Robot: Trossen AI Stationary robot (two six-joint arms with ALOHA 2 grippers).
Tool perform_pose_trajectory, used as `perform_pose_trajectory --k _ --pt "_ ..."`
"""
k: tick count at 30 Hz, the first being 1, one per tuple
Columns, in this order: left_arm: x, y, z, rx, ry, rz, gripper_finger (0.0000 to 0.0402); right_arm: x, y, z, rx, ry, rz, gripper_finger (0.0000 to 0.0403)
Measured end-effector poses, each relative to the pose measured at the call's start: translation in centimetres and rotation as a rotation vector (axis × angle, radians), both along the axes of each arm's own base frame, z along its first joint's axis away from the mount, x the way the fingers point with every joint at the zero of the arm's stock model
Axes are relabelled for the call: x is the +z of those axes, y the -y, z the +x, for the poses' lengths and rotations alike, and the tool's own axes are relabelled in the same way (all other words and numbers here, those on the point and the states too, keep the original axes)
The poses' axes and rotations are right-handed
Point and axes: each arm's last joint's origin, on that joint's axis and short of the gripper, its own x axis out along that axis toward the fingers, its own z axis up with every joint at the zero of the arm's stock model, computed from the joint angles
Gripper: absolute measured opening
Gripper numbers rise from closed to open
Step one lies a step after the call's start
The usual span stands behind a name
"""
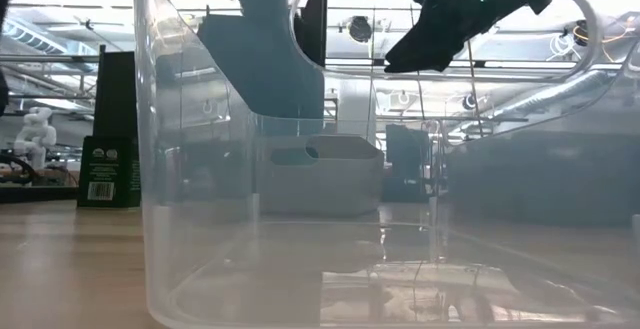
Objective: Sort spices by type
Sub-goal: Put the black spice can into the gray bin
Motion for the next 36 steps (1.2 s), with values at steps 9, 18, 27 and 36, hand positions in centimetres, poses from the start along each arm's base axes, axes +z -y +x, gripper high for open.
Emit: perform_pose_trajectory --k 9,18,27,36 --pt "6.2 3.8 -8.7 0.107 0.096 -0.235 0.0012 0.6 -1.7 0.5 0.061 0.074 0.018 0.0238" --pt "6.5 10.6 -11.7 0.11 0.003 -0.357 0.0012 1.6 -5.6 1.8 0.198 0.24 0.037 0.0238" --pt "4.4 18.2 -12.8 0.161 -0.131 -0.395 0.0012 0.6 -10.0 2.8 0.303 0.275 0.161 0.0238" --pt "1.7 23.8 -13.8 0.541 -0.151 -0.468 0.0012 -0.7 -13.5 4.1 0.338 0.359 0.238 0.0238"
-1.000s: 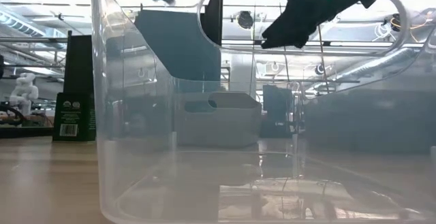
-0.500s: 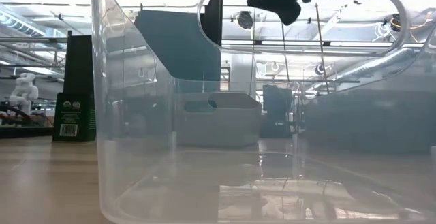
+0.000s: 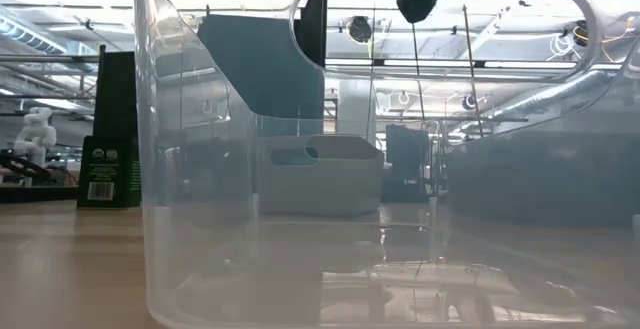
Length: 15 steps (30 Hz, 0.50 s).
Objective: Sort spices by type
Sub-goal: Put the black spice can into the gray bin
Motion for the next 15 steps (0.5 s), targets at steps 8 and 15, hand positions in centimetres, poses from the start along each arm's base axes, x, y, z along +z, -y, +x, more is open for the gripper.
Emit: perform_pose_trajectory --k 8,15 --pt "-4.1 3.8 0.8 0.171 -0.267 -0.093 0.0013 -1.7 -2.3 0.4 0.041 -0.016 -0.006 0.0238" --pt "-6.9 5.0 2.1 0.158 -0.402 -0.058 0.0034 -1.8 -2.8 0.3 0.057 -0.018 0.012 0.0238"
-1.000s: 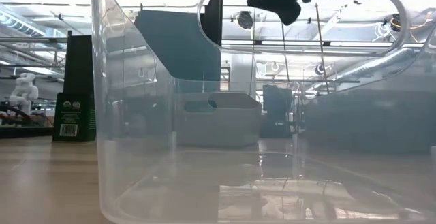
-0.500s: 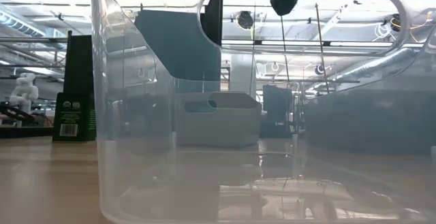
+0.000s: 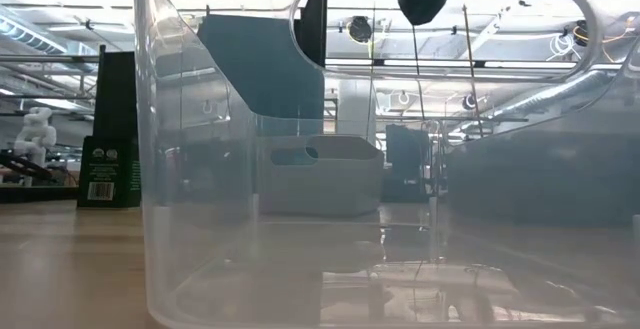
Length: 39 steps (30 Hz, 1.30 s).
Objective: Sort spices by type
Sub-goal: Put the black spice can into the gray bin
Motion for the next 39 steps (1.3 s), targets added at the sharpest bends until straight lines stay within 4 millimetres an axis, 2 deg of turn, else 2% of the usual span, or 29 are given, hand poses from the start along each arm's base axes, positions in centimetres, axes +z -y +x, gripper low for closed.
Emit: perform_pose_trajectory --k 3,7,11,15,19,24,39 --pt "-0.5 0.2 0.4 0.013 -0.046 -0.037 0.0074 0.1 -0.2 -0.1 0.008 0.004 0.002 0.0238" --pt "-0.6 0.7 0.6 0.044 -0.048 -0.081 0.0148 0.1 -0.3 -0.2 0.014 0.004 -0.006 0.0238" --pt "-0.6 0.7 0.7 0.143 -0.062 -0.079 0.0217 0.0 -0.3 -0.2 0.016 -0.005 -0.02 0.0238" --pt "-0.6 0.5 0.8 0.297 -0.032 -0.04 0.0261 -0.2 -0.3 -0.2 0.016 -0.018 -0.027 0.0238" --pt "-0.8 0.1 0.8 0.357 -0.043 0.006 0.0276 -0.3 -0.3 -0.3 0.017 -0.032 -0.033 0.0238" --pt "-1.5 -0.1 0.8 0.349 -0.074 0.071 0.0277 -0.4 -0.3 -0.3 0.018 -0.042 -0.038 0.0238" --pt "-4.7 1.2 2.1 0.327 -0.139 0.097 0.0277 -0.7 -0.3 -0.4 0.021 -0.071 -0.056 0.0238"
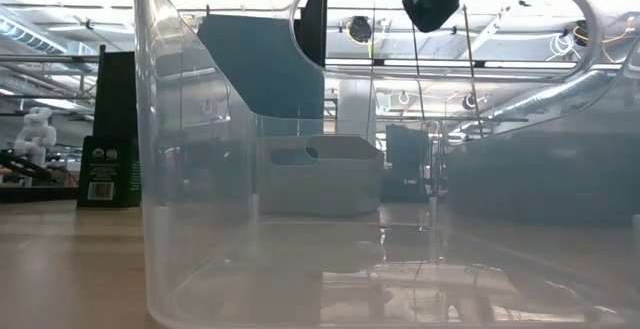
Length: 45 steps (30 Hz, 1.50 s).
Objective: Sort spices by type
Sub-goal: Put the black spice can into the gray bin
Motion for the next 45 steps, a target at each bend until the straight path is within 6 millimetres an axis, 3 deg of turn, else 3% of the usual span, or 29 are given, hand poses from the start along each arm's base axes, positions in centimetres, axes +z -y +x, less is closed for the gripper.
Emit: perform_pose_trajectory --k 16,28,37,45 --pt "-2.5 0.5 1.0 -0.093 -0.038 0.028 0.027 0.0 0.0 0.0 0.001 -0.001 -0.004 0.0238" --pt "-2.5 0.2 1.3 -0.11 -0.032 0.036 0.0134 0.0 0.0 0.0 0.001 -0.001 -0.003 0.0238" --pt "-2.3 0.0 1.5 -0.158 -0.026 0.028 0.0144 0.0 0.0 0.0 0.0 -0.002 0.0 0.0238" --pt "0.1 -0.4 3.1 -0.333 0.073 0.015 0.0138 0.0 0.0 0.0 0.0 -0.001 0.0 0.0238"
